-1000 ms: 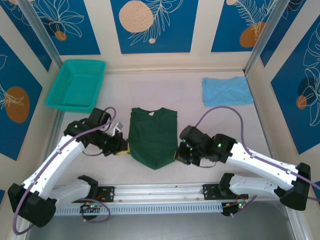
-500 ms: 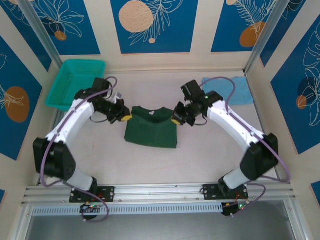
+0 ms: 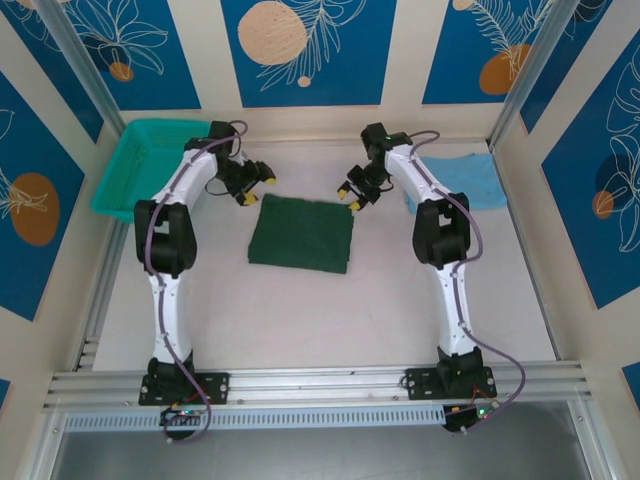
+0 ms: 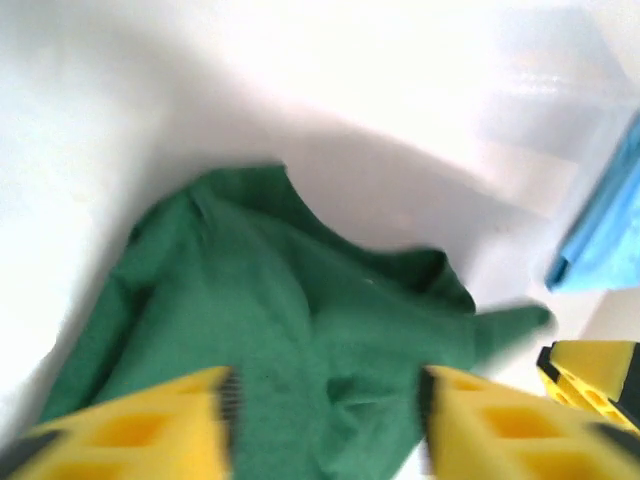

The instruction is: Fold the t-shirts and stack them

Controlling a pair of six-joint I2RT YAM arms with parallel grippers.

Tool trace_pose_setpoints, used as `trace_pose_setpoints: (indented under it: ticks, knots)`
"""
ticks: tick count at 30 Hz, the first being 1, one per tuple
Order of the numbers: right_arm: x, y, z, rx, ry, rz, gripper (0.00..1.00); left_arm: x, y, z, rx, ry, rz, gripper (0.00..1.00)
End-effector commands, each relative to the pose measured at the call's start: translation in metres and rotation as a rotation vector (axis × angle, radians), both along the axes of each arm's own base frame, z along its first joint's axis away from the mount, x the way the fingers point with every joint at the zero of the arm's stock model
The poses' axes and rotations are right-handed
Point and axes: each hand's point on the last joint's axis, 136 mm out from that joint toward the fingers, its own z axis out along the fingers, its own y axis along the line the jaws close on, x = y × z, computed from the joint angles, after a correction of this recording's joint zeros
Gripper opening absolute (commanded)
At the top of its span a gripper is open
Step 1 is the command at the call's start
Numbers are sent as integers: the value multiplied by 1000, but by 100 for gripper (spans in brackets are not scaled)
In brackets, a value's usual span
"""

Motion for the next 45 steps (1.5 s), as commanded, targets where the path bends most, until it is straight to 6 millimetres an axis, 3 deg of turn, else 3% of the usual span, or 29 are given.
trace_pose_setpoints:
  ticks: [1, 5, 8, 10, 14, 21, 25, 28, 30, 33, 36, 40, 42, 45]
  knots:
    - [-13, -28, 26, -47, 43, -109, 47, 10, 7, 34, 8, -54, 18, 89]
    - [-19, -27, 55, -37, -80, -122, 48, 2, 3, 64, 8, -116, -14, 87]
    - [-38, 0, 74, 10, -191, -29, 46, -19, -9, 75, 28, -139, -77, 79]
    - [-59, 19, 74, 19, -226, 38, 45, -42, -25, 69, 38, -132, -151, 66]
    - [-93, 55, 61, 95, -230, 104, 42, -83, -57, 36, 4, -67, -277, 48]
    - [-117, 90, 2, 128, -136, 217, 43, -119, -65, -38, 89, 56, -389, 55]
    - [-132, 70, -42, 46, 1, 212, 43, -137, -38, -84, 204, 147, -391, 59]
    - [-147, 54, -62, -4, 85, 211, 43, -156, -18, -112, 227, 225, -350, 62]
    - [-154, 48, -67, -22, 102, 206, 43, -166, -11, -119, 209, 244, -321, 66]
    - [-160, 45, -63, -20, 95, 196, 43, -176, -8, -115, 191, 247, -304, 70]
    - [-155, 49, -40, 19, 17, 195, 48, -178, -12, -97, 156, 215, -285, 80]
    - [-133, 50, 10, 78, -155, 192, 63, -164, -20, -55, 110, 136, -259, 98]
    - [-121, 42, 28, 83, -215, 183, 67, -154, -23, -30, 89, 84, -250, 100]
    - [-108, 23, 31, 18, -247, 182, 78, -141, -23, 4, 93, 19, -241, 100]
